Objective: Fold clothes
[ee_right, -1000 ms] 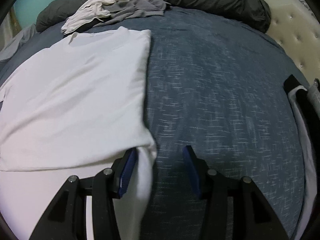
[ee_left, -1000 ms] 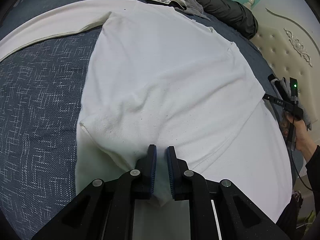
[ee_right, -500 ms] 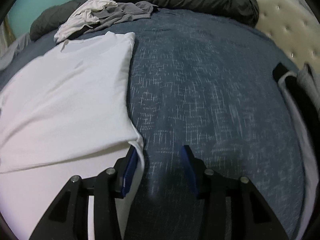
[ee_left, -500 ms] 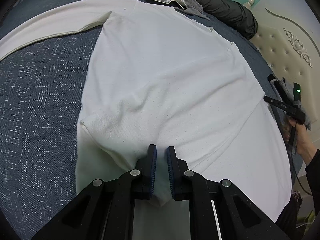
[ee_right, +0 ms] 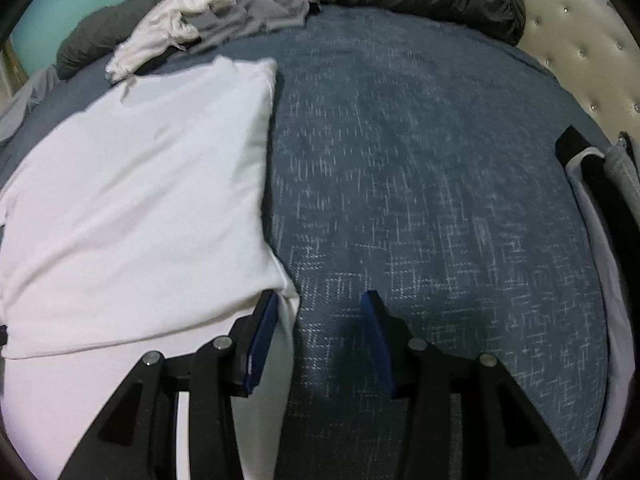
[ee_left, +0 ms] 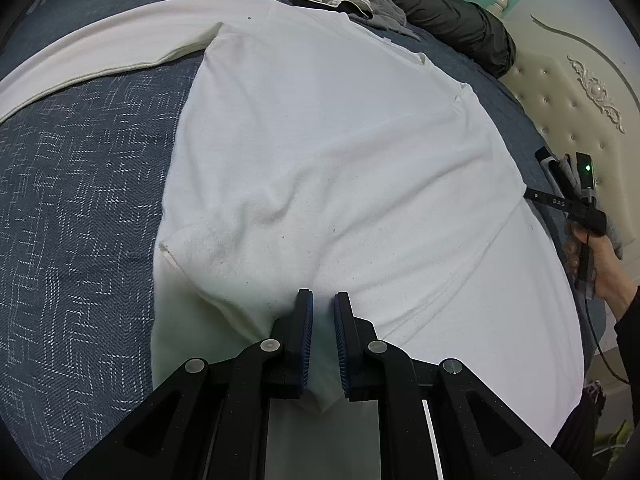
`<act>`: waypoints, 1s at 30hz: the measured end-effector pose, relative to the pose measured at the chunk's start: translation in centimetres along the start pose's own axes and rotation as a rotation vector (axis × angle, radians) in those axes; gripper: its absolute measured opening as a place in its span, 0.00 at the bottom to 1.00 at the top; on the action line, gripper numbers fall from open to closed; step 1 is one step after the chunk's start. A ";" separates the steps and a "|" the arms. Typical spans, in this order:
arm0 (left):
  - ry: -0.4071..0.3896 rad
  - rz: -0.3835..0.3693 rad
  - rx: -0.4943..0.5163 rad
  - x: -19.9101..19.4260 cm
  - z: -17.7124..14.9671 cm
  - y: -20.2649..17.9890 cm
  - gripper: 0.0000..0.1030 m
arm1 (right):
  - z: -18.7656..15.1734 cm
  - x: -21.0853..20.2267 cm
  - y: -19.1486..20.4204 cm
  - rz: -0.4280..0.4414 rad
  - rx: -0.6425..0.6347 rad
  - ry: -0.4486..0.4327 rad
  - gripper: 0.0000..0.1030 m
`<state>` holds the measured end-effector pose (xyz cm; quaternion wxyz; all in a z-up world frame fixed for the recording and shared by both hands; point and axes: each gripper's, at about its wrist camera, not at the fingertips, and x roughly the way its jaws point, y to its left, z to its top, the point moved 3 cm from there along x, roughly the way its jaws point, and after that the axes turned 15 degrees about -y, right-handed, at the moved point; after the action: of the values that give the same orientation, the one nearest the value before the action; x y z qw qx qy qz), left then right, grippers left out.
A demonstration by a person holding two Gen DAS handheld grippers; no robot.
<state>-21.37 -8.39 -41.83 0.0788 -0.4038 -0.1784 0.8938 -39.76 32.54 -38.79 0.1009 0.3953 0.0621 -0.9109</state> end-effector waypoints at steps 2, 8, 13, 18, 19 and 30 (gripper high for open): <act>0.000 0.001 0.001 0.0 0.0 0.0 0.13 | 0.0 0.3 0.3 -0.011 -0.016 0.004 0.43; -0.004 0.008 0.001 0.9 0.5 -0.7 0.13 | 0.9 0.4 1.3 -0.017 -0.041 -0.031 0.43; -0.005 0.003 -0.001 0.6 0.2 -0.6 0.13 | 1.1 0.9 1.3 -0.027 -0.028 -0.056 0.36; -0.007 0.001 -0.005 0.4 0.2 -0.4 0.13 | 0.8 0.1 1.3 -0.015 -0.044 -0.109 0.12; -0.007 0.000 -0.006 0.4 0.2 -0.3 0.13 | 0.8 -0.1 1.3 -0.018 -0.050 -0.115 0.12; -0.008 -0.004 -0.021 0.3 0.1 -0.3 0.13 | 0.8 -0.5 -0.5 0.048 0.011 -0.096 0.29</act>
<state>-21.66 -8.00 -41.87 0.0758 -0.4006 -0.1888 0.8934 -40.10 32.91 -37.81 0.1233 0.3530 0.0425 -0.9265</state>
